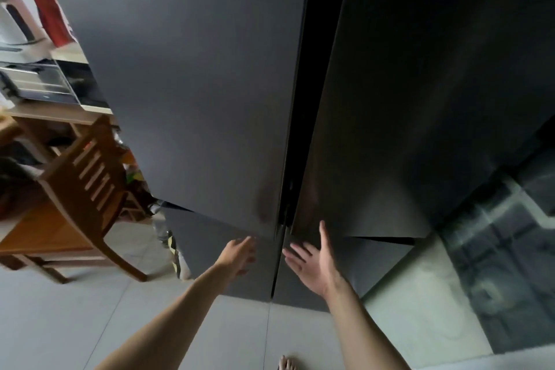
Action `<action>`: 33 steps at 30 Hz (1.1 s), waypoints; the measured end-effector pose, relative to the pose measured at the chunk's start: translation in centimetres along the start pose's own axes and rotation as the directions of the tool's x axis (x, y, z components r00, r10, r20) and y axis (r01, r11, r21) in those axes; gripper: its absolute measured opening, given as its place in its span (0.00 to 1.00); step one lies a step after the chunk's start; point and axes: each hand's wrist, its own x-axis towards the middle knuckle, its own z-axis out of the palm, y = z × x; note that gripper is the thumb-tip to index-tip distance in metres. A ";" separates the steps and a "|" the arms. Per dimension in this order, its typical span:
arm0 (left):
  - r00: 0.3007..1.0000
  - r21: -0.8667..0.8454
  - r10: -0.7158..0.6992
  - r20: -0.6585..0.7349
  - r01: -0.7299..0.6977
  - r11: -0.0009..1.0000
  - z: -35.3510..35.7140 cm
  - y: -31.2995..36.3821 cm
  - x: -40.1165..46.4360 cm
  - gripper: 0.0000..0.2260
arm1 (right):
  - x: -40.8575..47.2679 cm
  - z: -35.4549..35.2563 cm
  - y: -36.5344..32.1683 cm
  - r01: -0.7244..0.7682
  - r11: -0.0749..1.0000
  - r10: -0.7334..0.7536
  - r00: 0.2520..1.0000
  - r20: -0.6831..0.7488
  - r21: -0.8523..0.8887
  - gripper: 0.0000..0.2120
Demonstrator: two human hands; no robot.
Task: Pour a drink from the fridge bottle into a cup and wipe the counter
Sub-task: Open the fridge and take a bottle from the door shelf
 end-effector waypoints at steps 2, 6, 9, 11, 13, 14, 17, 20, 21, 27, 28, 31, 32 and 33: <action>0.916 0.585 0.378 0.137 -0.383 0.715 -1.3 2.0 -2.3 0.13 | -2.0 1.7 0.9 -0.080 0.954 0.071 0.997 -0.042 -0.290 0.38; 0.251 0.682 0.707 0.661 -0.594 -0.427 -1.2 11.0 -7.7 0.11 | -4.9 6.3 1.3 0.198 0.532 -0.267 0.962 0.059 -0.824 0.07; 0.185 0.559 0.529 0.828 -0.220 -0.799 -0.7 16.6 -9.3 0.14 | -8.8 10.2 -0.3 0.330 -0.354 -0.604 0.634 0.483 -0.875 0.05; 0.296 0.492 0.466 0.834 -0.014 -0.871 -0.8 19.4 -9.1 0.16 | -11.5 12.8 -2.9 0.130 -0.737 -0.576 0.391 0.718 -0.663 0.09; 0.352 0.449 0.470 0.809 0.147 -0.882 -1.8 21.8 -8.7 0.17 | -13.9 14.7 -6.1 0.016 -0.842 -0.495 0.373 0.785 -0.539 0.11; 0.360 0.425 0.477 0.802 0.216 -0.879 -2.4 22.7 -8.3 0.20 | -14.9 15.2 -7.7 -0.025 -0.876 -0.454 0.377 0.807 -0.481 0.13; 0.371 0.334 0.469 0.802 0.373 -0.866 -3.1 23.8 -8.3 0.25 | -16.1 16.1 -11.5 -0.163 -0.938 -0.344 0.337 0.876 -0.305 0.19; 0.461 0.251 0.410 0.787 0.368 -0.895 -2.3 22.9 -9.4 0.23 | -15.9 17.6 -13.3 -0.170 -0.974 -0.208 0.416 0.885 -0.149 0.29; 0.472 0.223 0.394 0.789 0.376 -0.899 -2.4 22.8 -10.1 0.22 | -15.9 18.2 -13.6 -0.153 -0.979 -0.192 0.444 0.875 -0.137 0.31; 0.369 0.299 0.412 0.833 0.325 -0.897 -4.9 20.6 -12.3 0.20 | -16.7 21.0 -11.8 0.314 -0.733 -0.458 0.427 0.779 -0.603 0.26; 0.355 0.321 0.414 0.838 0.293 -0.901 -5.4 20.0 -12.7 0.20 | -16.7 21.4 -11.3 0.476 -0.508 -0.526 0.488 0.696 -0.718 0.28; 0.293 0.409 0.443 0.847 0.174 -0.896 -7.4 18.7 -14.4 0.18 | -16.5 22.6 -10.2 0.694 0.053 -0.589 0.602 0.538 -0.719 0.30; 0.266 0.426 0.448 0.854 0.139 -0.894 -8.0 18.5 -14.9 0.18 | -16.7 22.9 -9.8 0.705 0.091 -0.566 0.617 0.546 -0.703 0.27; 0.244 0.441 0.455 0.857 0.110 -0.891 -8.8 18.3 -15.7 0.18 | -17.0 23.3 -9.2 0.718 0.089 -0.534 0.619 0.575 -0.691 0.23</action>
